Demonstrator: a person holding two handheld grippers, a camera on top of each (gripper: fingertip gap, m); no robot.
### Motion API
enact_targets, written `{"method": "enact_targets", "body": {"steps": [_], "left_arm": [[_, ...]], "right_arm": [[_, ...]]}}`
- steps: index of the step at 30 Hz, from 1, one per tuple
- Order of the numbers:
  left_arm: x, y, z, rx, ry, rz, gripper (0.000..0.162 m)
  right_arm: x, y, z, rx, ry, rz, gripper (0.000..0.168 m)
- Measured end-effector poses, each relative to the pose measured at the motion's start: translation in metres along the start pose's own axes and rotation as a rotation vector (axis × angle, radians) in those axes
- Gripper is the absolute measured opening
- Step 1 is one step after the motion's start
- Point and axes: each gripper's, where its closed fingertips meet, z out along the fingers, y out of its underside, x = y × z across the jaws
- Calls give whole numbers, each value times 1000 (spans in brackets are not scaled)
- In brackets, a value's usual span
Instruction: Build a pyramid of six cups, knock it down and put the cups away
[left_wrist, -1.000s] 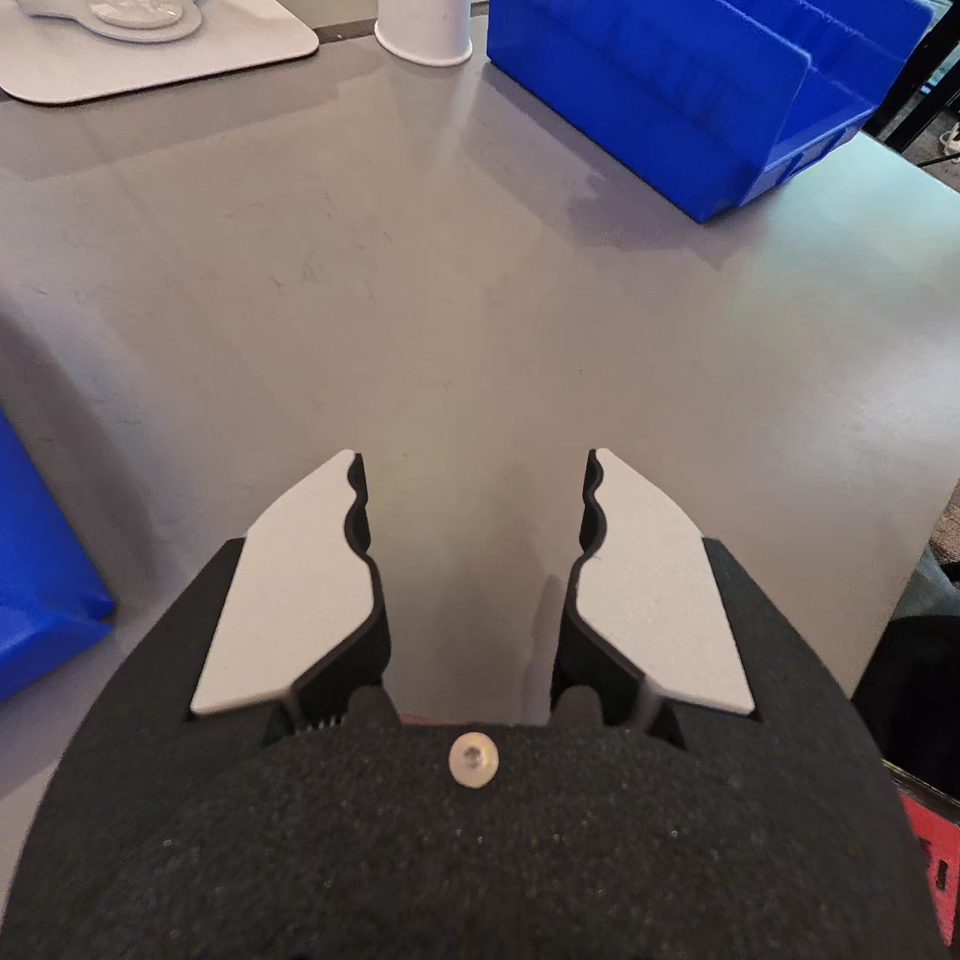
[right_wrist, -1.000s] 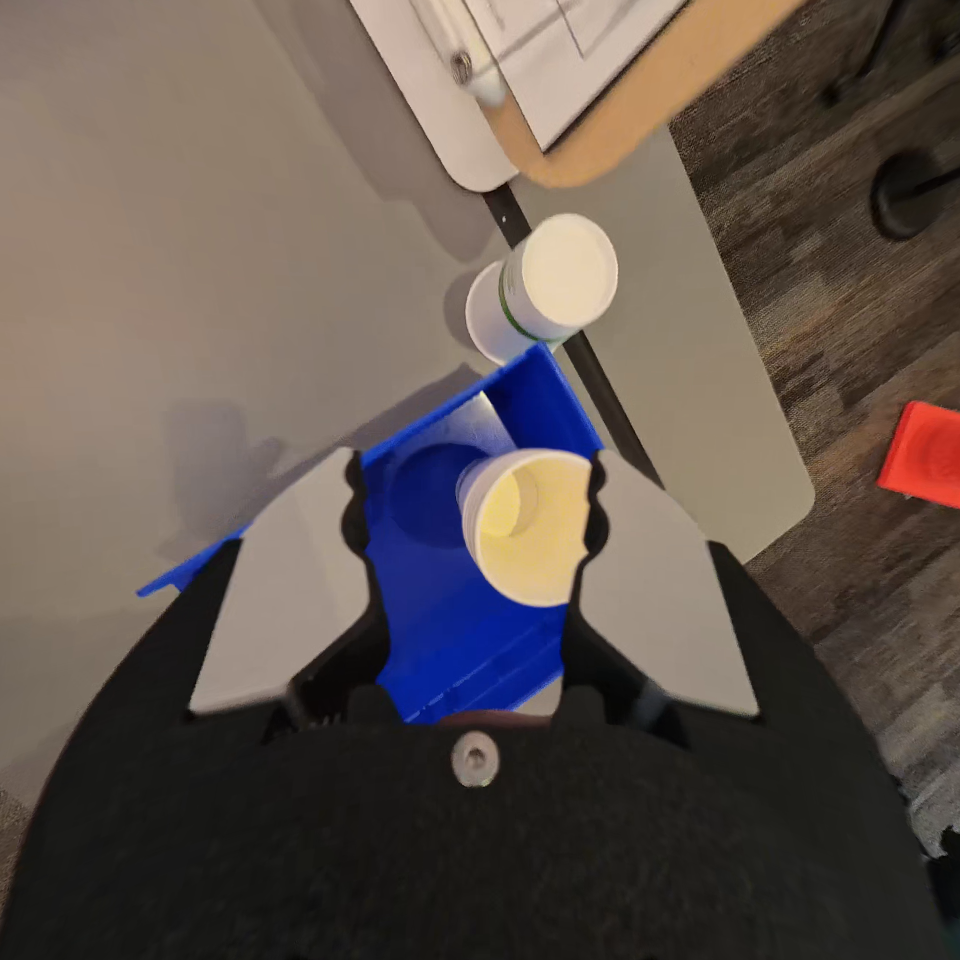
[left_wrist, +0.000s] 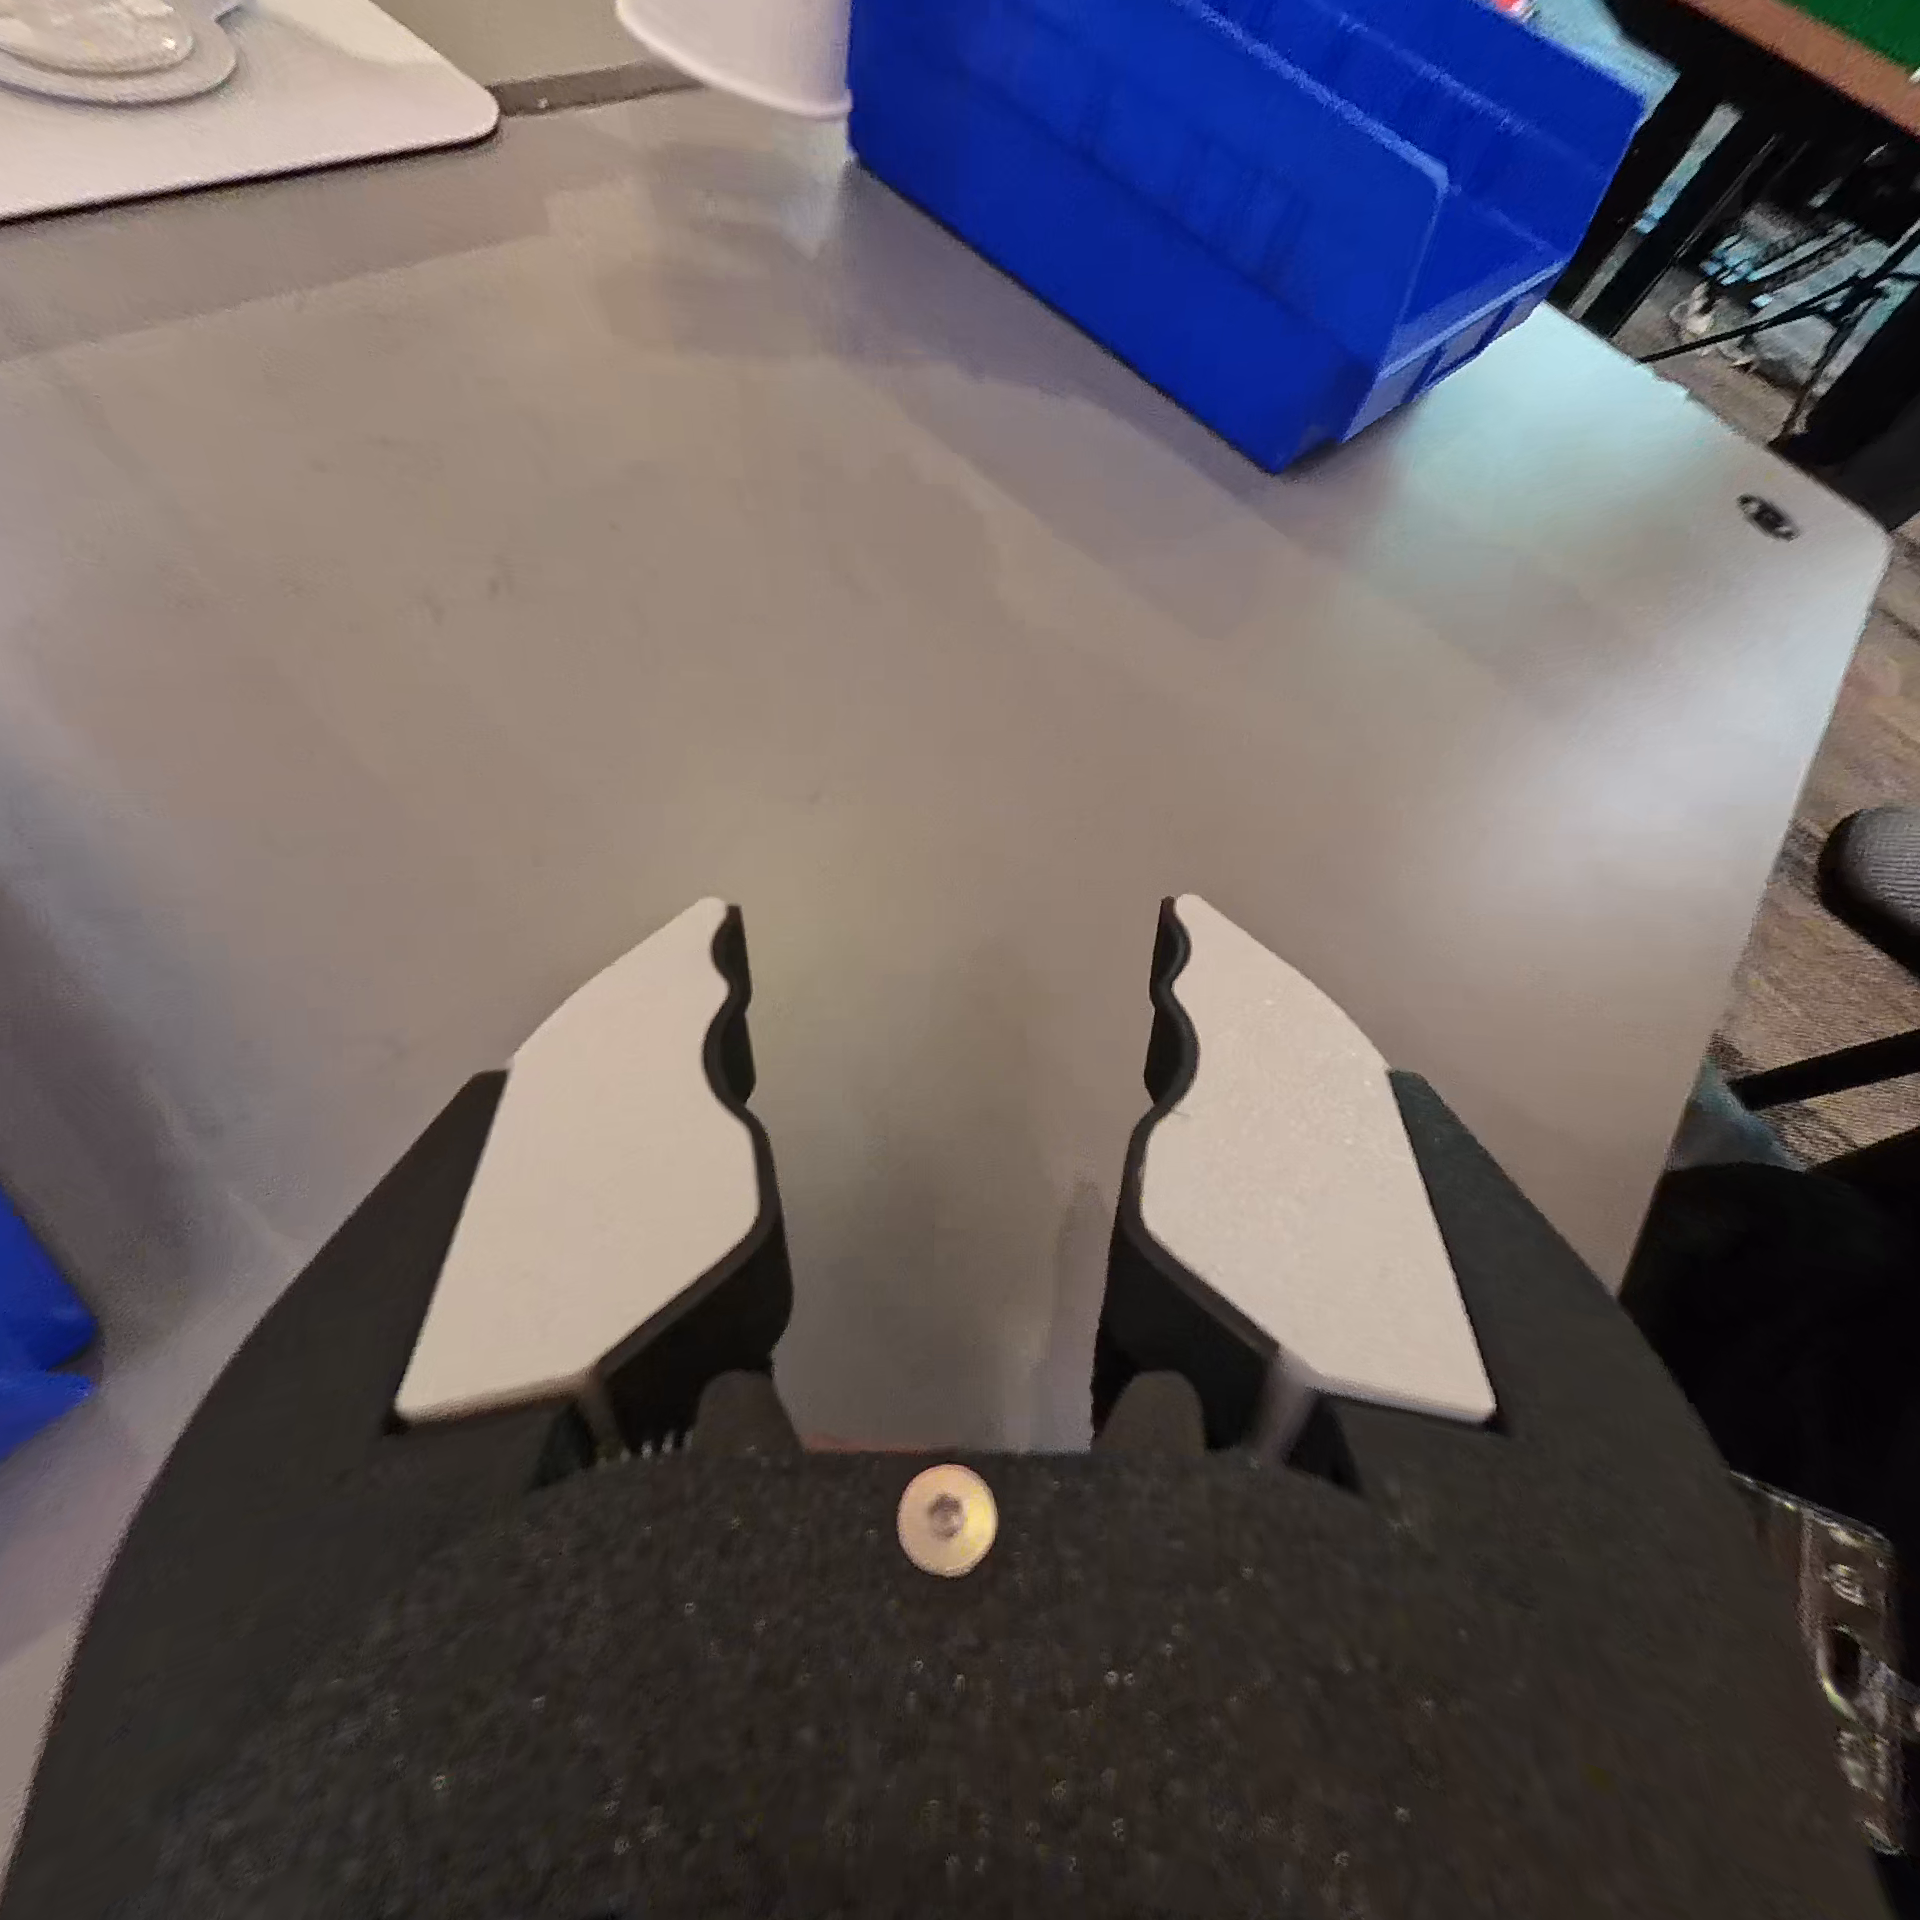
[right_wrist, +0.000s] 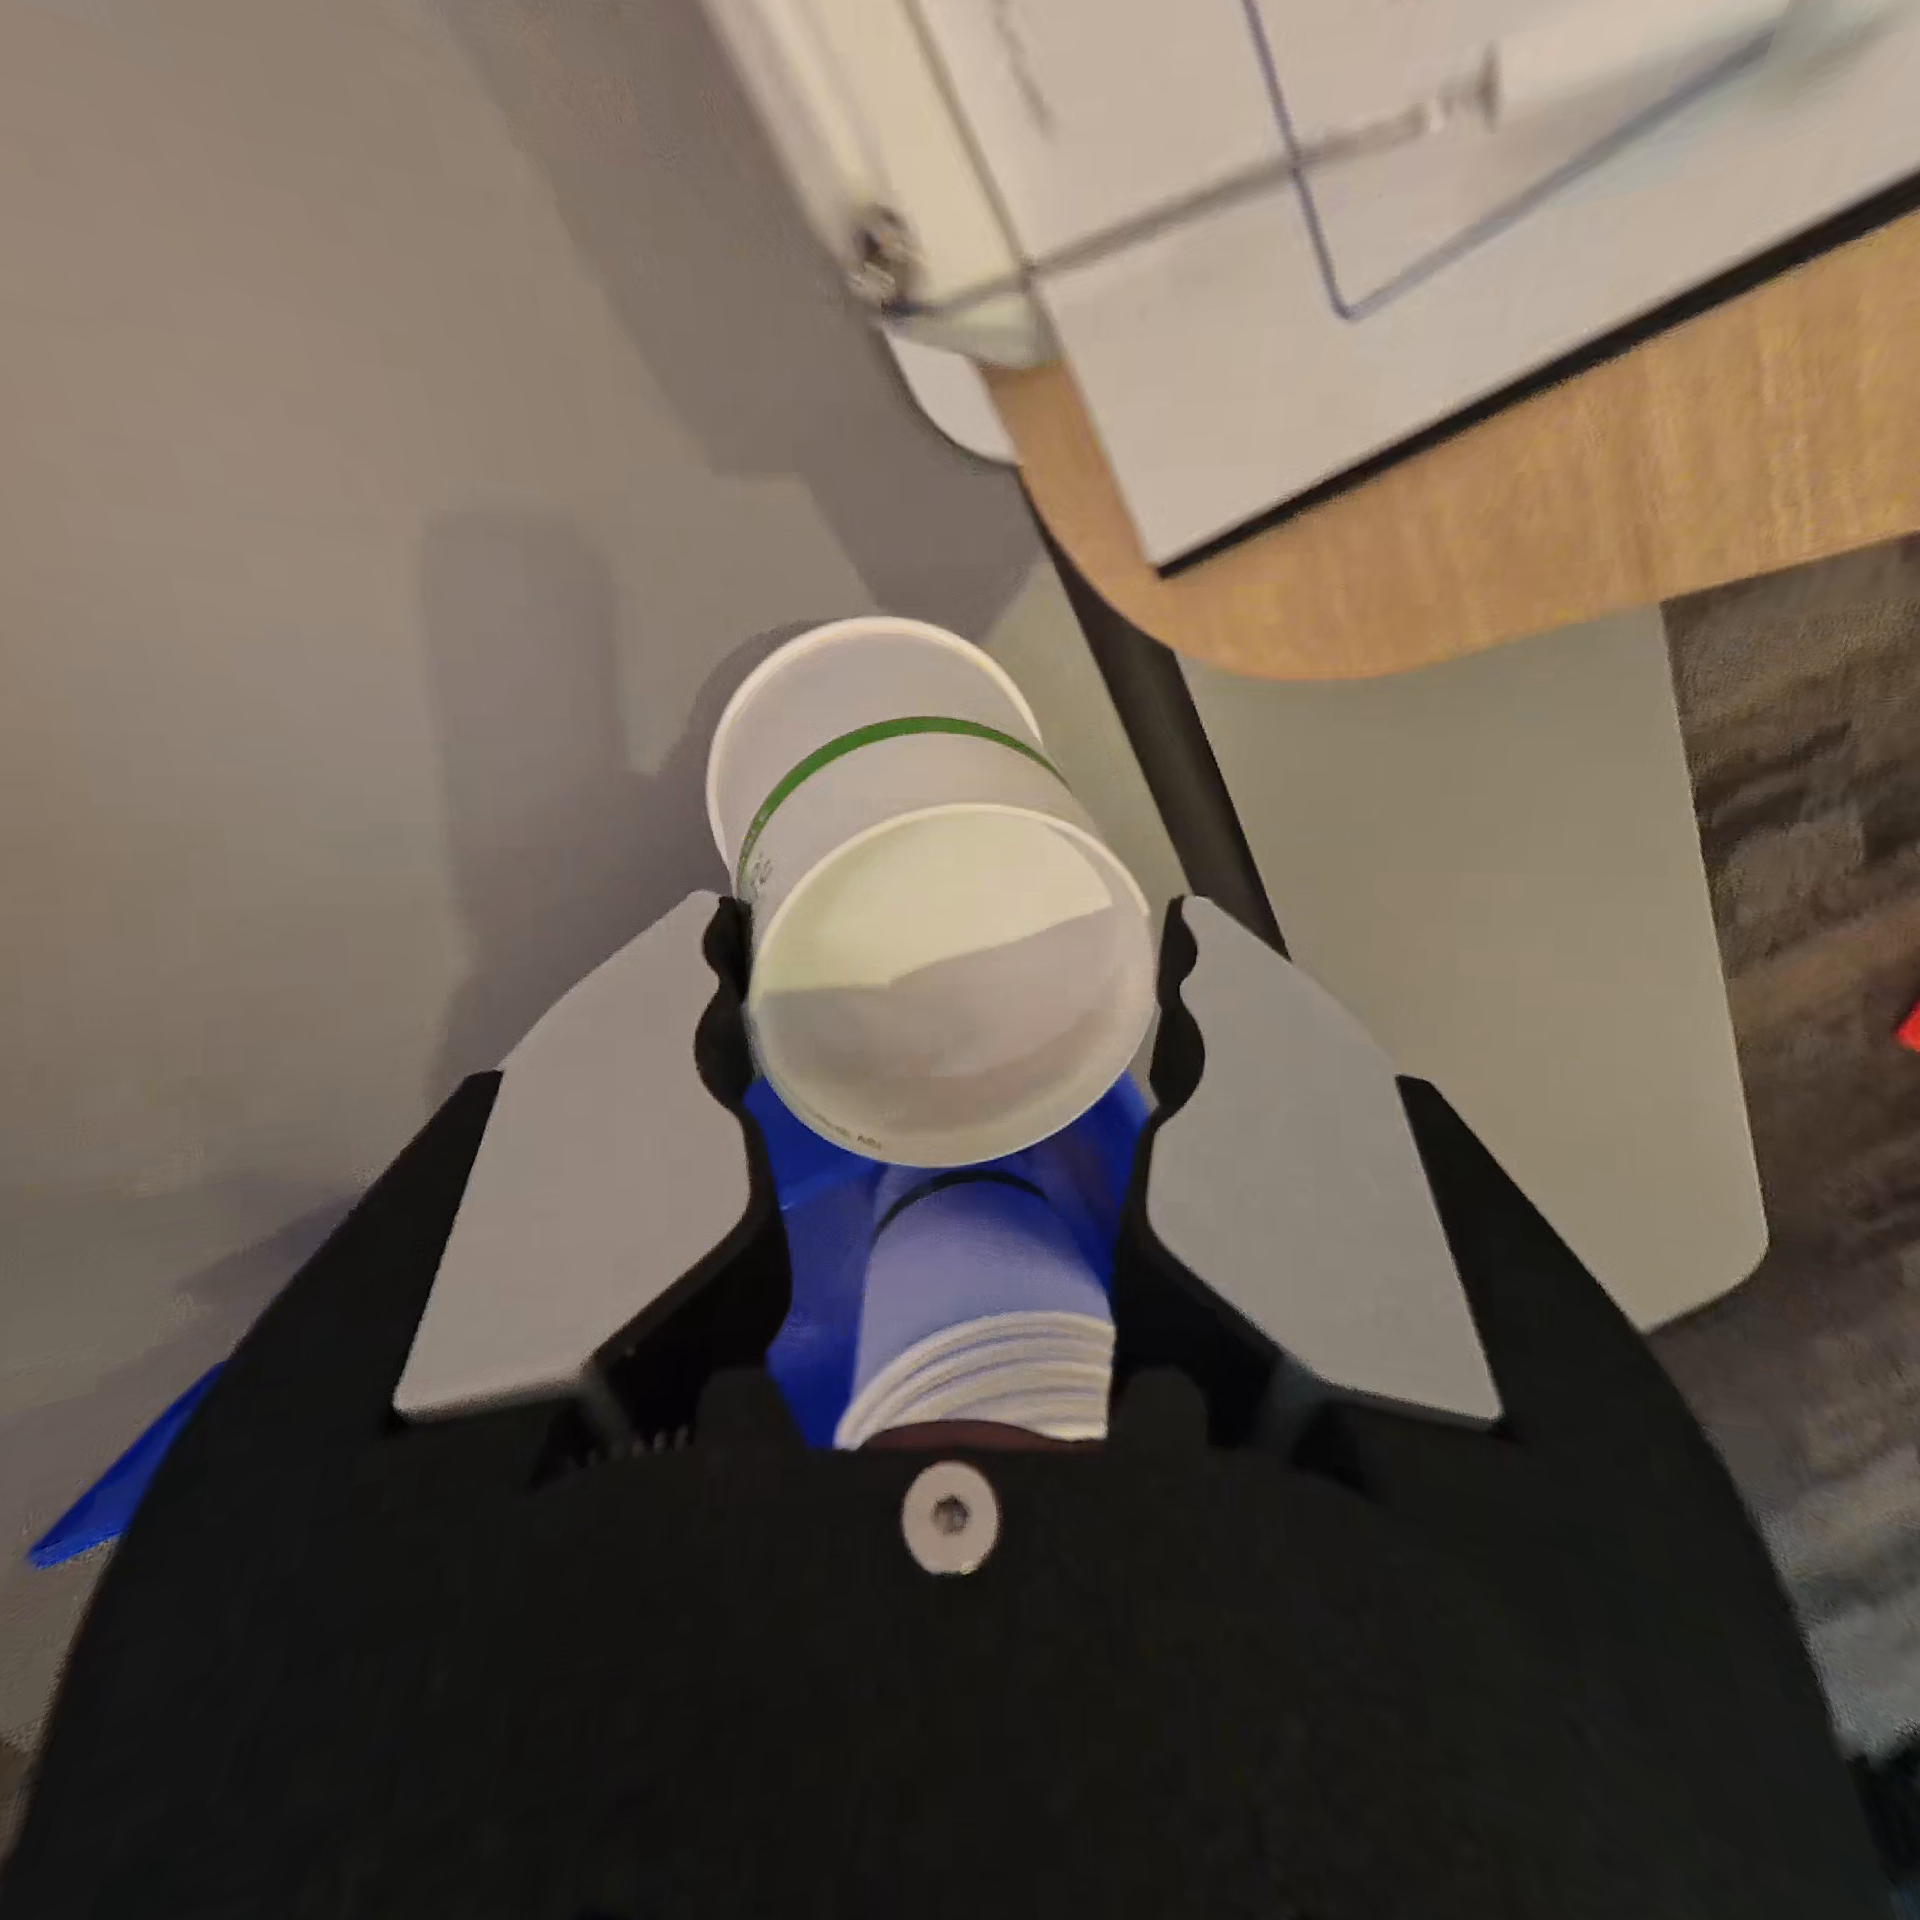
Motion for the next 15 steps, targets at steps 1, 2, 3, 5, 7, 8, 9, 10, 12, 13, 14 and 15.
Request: {"method": "enact_targets", "body": {"steps": [1, 2, 3, 5, 7, 8, 9, 10, 12, 13, 14, 15], "left_arm": [[4, -4, -1, 21, 25, 2, 73], [9, -8, -2, 46, 61, 6, 74], [16, -12, -3, 72, 100, 12, 74], [27, -25, -7, 140, 174, 17, 74], [34, -36, -12, 196, 212, 25, 73], [35, -42, -14, 227, 213, 32, 73], [37, -47, -17, 255, 211, 42, 73], [36, -52, -19, 287, 191, 51, 72], [37, -61, -26, 345, 166, 82, 71], [37, -63, -28, 363, 154, 94, 71], [37, -66, -31, 382, 140, 104, 71], [39, -70, -35, 406, 138, 117, 70]], "right_arm": [[-13, -5, -10, 59, -22, -11, 76], [-29, -11, -21, 129, -53, -19, 75], [-45, -19, -32, 206, -79, -27, 75], [-84, -37, -57, 394, -155, -32, 75], [-128, -55, -86, 627, -238, -24, 75], [-151, -62, -99, 742, -293, -13, 75], [-174, -66, -108, 831, -338, -3, 75], [-196, -67, -114, 903, -376, 5, 76], [-237, -65, -117, 1006, -431, 22, 75], [-255, -63, -116, 1042, -462, 38, 75], [-271, -60, -115, 1071, -489, 59, 75], [-282, -57, -115, 1104, -506, 91, 75]]}}
